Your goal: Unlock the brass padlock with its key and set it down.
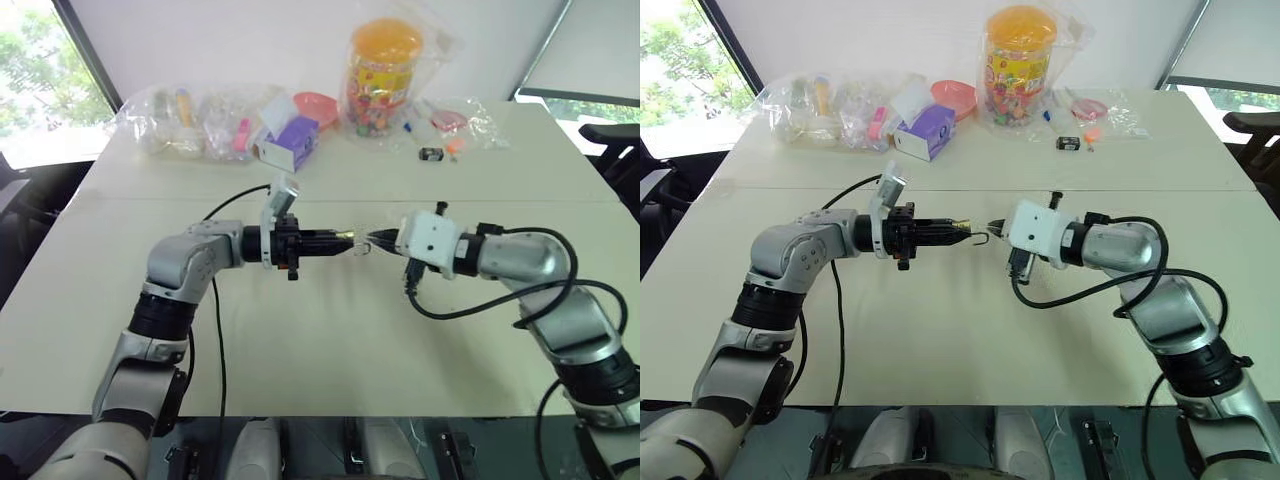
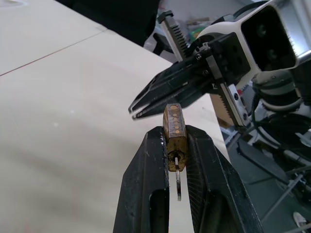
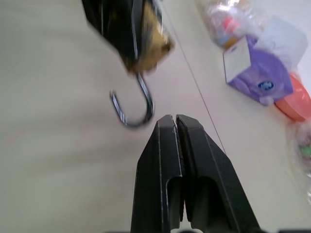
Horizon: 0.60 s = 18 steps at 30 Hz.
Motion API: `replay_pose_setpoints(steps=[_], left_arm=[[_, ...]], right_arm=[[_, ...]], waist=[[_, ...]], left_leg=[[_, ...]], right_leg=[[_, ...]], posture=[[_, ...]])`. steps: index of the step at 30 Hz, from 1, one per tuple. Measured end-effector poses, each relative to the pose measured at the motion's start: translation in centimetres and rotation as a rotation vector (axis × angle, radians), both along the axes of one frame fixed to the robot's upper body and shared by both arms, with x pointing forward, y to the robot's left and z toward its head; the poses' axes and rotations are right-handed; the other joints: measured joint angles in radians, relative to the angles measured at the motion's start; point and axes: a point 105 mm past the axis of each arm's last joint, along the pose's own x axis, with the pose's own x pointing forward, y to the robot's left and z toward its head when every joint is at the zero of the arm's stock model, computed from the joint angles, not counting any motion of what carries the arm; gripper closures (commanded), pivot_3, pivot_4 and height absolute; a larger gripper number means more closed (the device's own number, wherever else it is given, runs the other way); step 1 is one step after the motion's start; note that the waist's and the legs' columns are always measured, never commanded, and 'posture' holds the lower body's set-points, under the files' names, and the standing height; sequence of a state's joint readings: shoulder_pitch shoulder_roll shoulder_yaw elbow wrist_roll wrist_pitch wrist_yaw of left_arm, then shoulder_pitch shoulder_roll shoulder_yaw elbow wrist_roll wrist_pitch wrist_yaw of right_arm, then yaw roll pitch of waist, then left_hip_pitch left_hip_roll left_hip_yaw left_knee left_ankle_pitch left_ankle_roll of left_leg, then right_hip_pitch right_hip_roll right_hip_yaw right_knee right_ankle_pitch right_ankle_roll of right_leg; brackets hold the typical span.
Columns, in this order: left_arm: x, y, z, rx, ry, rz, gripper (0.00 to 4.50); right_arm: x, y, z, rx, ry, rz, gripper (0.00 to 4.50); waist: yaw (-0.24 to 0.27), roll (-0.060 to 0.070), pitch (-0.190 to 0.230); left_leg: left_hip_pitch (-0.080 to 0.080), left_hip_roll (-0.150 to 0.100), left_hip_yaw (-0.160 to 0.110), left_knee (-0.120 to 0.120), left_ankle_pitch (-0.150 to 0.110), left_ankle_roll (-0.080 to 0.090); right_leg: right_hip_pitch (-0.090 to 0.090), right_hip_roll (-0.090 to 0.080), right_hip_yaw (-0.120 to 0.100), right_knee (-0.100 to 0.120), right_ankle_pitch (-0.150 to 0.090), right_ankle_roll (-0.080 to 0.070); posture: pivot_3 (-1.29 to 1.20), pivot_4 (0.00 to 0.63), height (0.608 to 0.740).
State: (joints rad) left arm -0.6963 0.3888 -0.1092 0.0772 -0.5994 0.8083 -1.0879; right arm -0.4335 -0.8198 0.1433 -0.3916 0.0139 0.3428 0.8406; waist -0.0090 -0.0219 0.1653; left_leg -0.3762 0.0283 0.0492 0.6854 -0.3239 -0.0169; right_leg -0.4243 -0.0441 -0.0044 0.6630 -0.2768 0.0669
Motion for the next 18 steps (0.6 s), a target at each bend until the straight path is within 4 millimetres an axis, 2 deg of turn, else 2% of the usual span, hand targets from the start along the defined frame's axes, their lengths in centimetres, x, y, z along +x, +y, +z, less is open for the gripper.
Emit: replay_pose_setpoints(steps=[3, 6, 10, 14, 18], left_arm=[[0.0, -0.2, -1.3, 0.016, 0.033, 0.010, 4.50], [0.0, -1.2, -2.5, 0.017, 0.083, -0.005, 4.50], [0.4, -2.7, -4.5, 0.036, 0.164, 0.006, 4.50], [1.1, -4.6, -5.0, 0.035, 0.209, 0.028, 4.50], [1.8, -5.1, -6.7, 0.099, 0.253, 0.085, 4.50]], right_arm=[[0.3, -1.6, 1.3, -0.032, -0.061, -0.072, 4.44], [-0.4, -2.1, 2.5, -0.022, -0.090, -0.106, 4.44], [-1.5, -1.5, 2.8, -0.011, -0.083, -0.109, 4.44], [-2.1, -0.9, 3.0, 0.019, -0.077, -0.118, 4.44], [-2.4, -0.7, 2.7, 0.043, -0.063, -0.145, 4.44]], waist=[[-0.001, 0.000, 0.000], [0.000, 0.000, 0.000], [0.000, 0.000, 0.000], [0.000, 0.000, 0.000], [-0.002, 0.000, 0.000]], left_leg=[[0.000, 0.000, 0.000, 0.000, 0.000, 0.000], [0.000, 0.000, 0.000, 0.000, 0.000, 0.000], [0.000, 0.000, 0.000, 0.000, 0.000, 0.000], [0.000, 0.000, 0.000, 0.000, 0.000, 0.000], [0.000, 0.000, -0.001, -0.001, 0.000, 0.000]], right_leg=[[0.000, 0.000, 0.000, 0.000, 0.000, 0.000], [0.000, 0.001, 0.000, 0.000, 0.000, 0.000], [0.000, 0.001, 0.000, 0.000, 0.000, 0.000], [0.000, 0.001, 0.000, -0.001, 0.000, 0.000], [0.000, 0.001, 0.000, 0.000, 0.000, 0.000]], posture=[[0.00, 0.150, 0.740], [0.00, 0.150, 0.740], [0.00, 0.150, 0.740], [0.00, 0.150, 0.740], [0.00, 0.150, 0.740]])
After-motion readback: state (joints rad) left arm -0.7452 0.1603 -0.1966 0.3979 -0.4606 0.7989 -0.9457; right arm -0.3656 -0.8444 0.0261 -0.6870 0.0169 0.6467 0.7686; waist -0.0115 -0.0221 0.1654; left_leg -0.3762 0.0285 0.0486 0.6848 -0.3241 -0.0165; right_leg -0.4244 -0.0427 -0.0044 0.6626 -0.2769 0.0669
